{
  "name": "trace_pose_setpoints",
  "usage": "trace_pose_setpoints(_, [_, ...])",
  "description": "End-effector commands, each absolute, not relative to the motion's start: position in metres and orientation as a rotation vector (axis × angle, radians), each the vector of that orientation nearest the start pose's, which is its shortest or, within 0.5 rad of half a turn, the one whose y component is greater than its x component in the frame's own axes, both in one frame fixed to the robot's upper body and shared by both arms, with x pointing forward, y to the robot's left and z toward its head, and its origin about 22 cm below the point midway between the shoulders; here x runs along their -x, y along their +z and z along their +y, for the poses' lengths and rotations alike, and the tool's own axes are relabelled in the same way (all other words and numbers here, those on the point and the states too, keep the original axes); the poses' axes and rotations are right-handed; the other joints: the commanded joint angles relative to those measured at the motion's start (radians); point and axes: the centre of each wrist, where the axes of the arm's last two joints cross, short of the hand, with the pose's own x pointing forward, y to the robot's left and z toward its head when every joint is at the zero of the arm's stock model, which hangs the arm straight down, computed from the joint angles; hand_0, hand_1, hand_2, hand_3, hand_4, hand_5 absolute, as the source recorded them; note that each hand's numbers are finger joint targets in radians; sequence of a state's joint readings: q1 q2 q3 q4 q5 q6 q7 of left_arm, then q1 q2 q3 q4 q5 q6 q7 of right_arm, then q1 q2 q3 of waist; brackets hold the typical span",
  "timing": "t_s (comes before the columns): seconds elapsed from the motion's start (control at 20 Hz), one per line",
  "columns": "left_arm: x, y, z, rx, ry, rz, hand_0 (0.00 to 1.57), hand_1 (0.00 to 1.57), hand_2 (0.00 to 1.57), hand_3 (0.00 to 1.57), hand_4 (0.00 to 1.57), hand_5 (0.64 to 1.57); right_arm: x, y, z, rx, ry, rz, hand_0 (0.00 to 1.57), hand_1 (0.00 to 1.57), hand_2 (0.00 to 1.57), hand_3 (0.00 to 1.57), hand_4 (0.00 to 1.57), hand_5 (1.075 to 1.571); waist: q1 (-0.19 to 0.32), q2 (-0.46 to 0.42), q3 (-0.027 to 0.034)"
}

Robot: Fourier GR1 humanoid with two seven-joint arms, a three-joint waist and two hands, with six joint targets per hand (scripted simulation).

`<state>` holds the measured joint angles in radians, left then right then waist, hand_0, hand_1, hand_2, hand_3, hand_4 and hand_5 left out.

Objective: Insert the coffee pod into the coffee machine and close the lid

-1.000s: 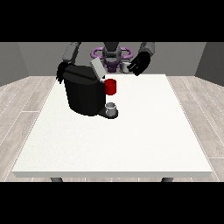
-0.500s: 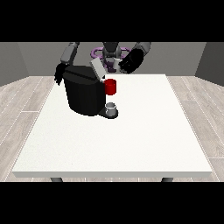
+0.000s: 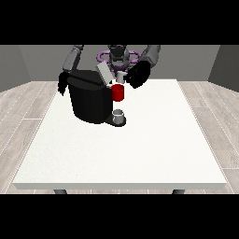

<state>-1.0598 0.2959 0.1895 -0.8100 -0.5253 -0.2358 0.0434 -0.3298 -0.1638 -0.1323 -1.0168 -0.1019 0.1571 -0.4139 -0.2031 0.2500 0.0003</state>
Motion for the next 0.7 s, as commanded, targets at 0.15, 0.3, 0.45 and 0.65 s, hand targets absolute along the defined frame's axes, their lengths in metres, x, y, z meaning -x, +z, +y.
trace_pose_setpoints(0.15, [-0.457, 0.236, 0.221, -0.491, -0.659, -1.665, 1.45, 1.45, 1.48, 1.40, 0.60, 1.571, -0.327, -0.028, -0.273, -0.100, 0.076, -1.745, 0.00, 0.00, 0.00, 0.00, 0.20, 1.571, -0.035, 0.044, 0.0002])
trace_pose_setpoints(0.3, [-0.455, 0.241, 0.226, -0.431, -0.692, -1.718, 1.44, 1.44, 1.48, 1.39, 0.60, 1.571, -0.330, -0.030, -0.286, -0.042, 0.042, -1.800, 0.00, 0.00, 0.00, 0.00, 0.27, 1.571, 0.015, 0.084, 0.0004])
trace_pose_setpoints(0.45, [-0.457, 0.242, 0.260, -0.499, -0.676, -1.681, 1.46, 1.46, 1.48, 1.34, 0.62, 1.571, -0.342, -0.008, -0.255, -0.086, 0.091, -1.802, 0.00, 0.00, 0.00, 0.00, 0.19, 1.571, -0.037, 0.098, -0.0003])
trace_pose_setpoints(0.65, [-0.457, 0.253, 0.253, -0.572, -0.730, -1.708, 1.43, 1.43, 1.49, 1.42, 0.68, 1.571, -0.358, 0.014, -0.263, -0.068, 0.103, -1.827, 0.00, 0.00, 0.00, 0.00, 0.26, 1.571, -0.051, 0.130, -0.0002])
